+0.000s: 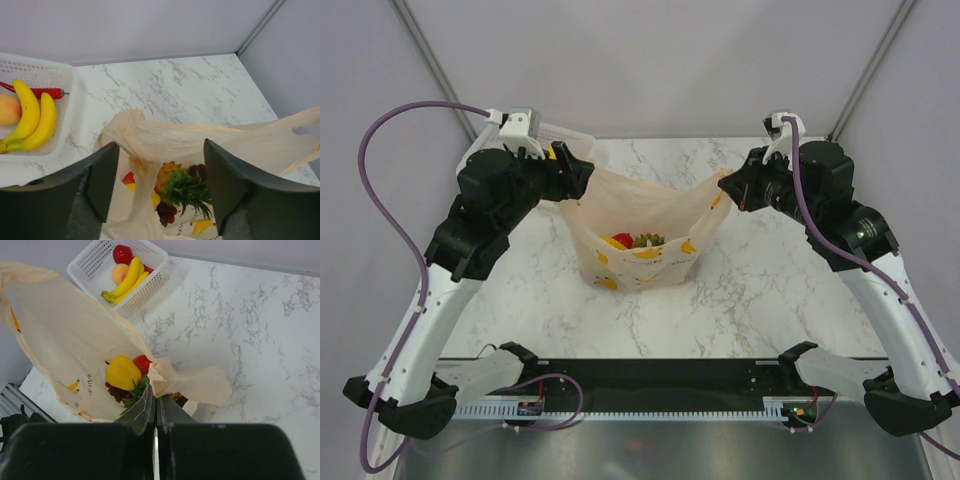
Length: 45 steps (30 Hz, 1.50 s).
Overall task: Place the fake fruits into the plastic bag and tie a complex knot
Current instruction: Adjust the plastic bag at the center of the board, then tie the plastic bag at the center of the board.
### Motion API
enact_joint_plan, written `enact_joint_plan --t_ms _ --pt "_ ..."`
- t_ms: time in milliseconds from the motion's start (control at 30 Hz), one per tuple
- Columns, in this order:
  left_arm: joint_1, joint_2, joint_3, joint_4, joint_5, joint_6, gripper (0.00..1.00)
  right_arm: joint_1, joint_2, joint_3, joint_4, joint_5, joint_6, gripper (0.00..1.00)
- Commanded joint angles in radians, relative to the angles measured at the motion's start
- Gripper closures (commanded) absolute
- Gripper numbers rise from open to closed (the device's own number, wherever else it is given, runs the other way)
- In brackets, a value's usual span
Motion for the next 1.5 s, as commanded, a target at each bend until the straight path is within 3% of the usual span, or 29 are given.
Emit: enact_joint_plan --t_ms 0,133,300,500,700,800,933,1100,1300,1467 --pt "0.006 -0.038 0.021 0.04 0.064 0.091 0.2 -0.002 -0.038 -0.008 0.053 -0.024 0.014 1.0" --pt "0.006 -0.005 0.064 0.048 0.222 0.154 0.0 -0.002 -0.033 -0.014 0.057 -0.033 0.017 1.0" --pt "0.005 0.096 0.177 0.089 0.379 0.272 0.0 -0.002 -0.027 -0.013 0.062 -0.05 0.021 1.0" --pt "-0.003 0.123 0.189 0.21 0.361 0.358 0.0 -0.002 -0.016 -0.003 0.062 -0.06 0.013 1.0" --pt "-0.032 0.161 0.06 0.405 0.708 0.451 0.0 -0.002 -0.008 0.018 0.062 -0.076 0.008 1.0" --pt "-0.061 0.224 0.034 0.479 0.765 0.453 0.0 -0.002 -0.005 0.026 0.063 -0.086 0.014 1.0" --pt "-0.147 0.302 0.05 0.522 0.758 0.454 0.0 -0.002 -0.004 0.023 0.065 -0.093 0.014 1.0" --pt "-0.28 0.402 0.078 0.54 0.585 0.56 0.0 -0.002 -0.001 0.027 0.065 -0.093 0.016 1.0" --pt "-0.3 0.439 0.025 0.663 0.669 0.479 0.0 -0.001 0.004 0.05 0.062 -0.088 0.014 1.0" --pt "-0.314 0.462 -0.019 0.717 0.634 0.456 0.0 -0.002 0.008 0.064 0.062 -0.097 0.017 1.0"
